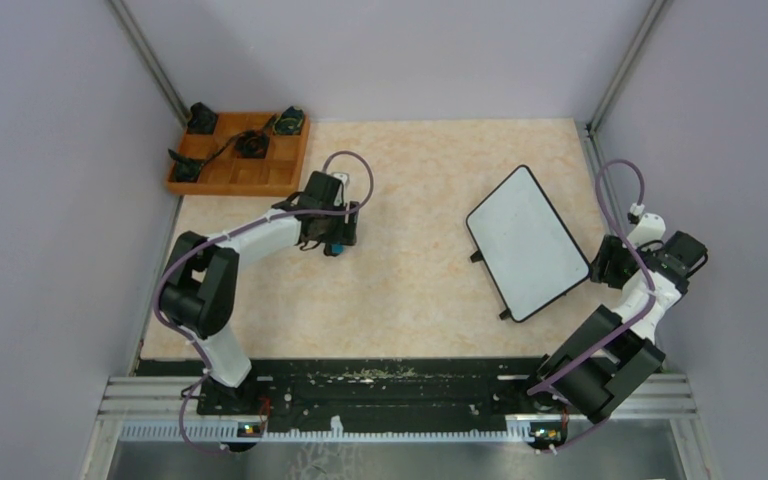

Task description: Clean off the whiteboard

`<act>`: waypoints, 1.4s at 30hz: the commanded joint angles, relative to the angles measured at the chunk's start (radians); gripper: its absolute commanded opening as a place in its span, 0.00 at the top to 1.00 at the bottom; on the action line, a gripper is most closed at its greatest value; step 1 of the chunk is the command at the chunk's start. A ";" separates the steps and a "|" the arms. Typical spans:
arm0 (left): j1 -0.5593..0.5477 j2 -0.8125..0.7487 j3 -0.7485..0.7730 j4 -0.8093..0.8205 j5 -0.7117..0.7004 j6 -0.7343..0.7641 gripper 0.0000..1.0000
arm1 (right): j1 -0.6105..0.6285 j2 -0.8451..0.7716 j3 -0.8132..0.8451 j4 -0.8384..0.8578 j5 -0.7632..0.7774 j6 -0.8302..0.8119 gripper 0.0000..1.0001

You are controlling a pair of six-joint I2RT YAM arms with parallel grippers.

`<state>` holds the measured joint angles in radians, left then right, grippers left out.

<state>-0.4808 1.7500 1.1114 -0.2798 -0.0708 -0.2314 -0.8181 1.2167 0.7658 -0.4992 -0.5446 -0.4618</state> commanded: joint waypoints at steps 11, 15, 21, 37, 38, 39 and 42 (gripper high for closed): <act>-0.052 0.000 0.003 -0.037 -0.133 0.002 0.19 | 0.008 -0.013 0.001 0.027 -0.050 0.000 0.44; -0.066 0.012 0.009 -0.061 -0.202 -0.007 0.19 | 0.008 -0.013 0.003 0.022 -0.049 -0.004 0.44; -0.077 0.044 0.017 -0.088 -0.245 -0.015 0.19 | 0.008 -0.013 0.000 0.021 -0.054 -0.005 0.44; -0.112 0.100 0.036 -0.103 -0.321 -0.023 0.18 | 0.008 -0.009 -0.006 0.015 -0.075 -0.017 0.43; -0.113 0.106 0.037 -0.105 -0.323 -0.024 0.18 | 0.008 -0.008 -0.005 0.016 -0.076 -0.015 0.43; -0.113 0.115 0.037 -0.105 -0.322 -0.024 0.18 | 0.008 -0.007 -0.005 0.015 -0.077 -0.015 0.43; -0.114 0.125 0.037 -0.097 -0.308 -0.026 0.18 | 0.008 -0.006 -0.005 0.012 -0.079 -0.016 0.43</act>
<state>-0.5877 1.8313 1.1385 -0.3561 -0.3641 -0.2481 -0.8181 1.2171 0.7597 -0.5034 -0.5964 -0.4683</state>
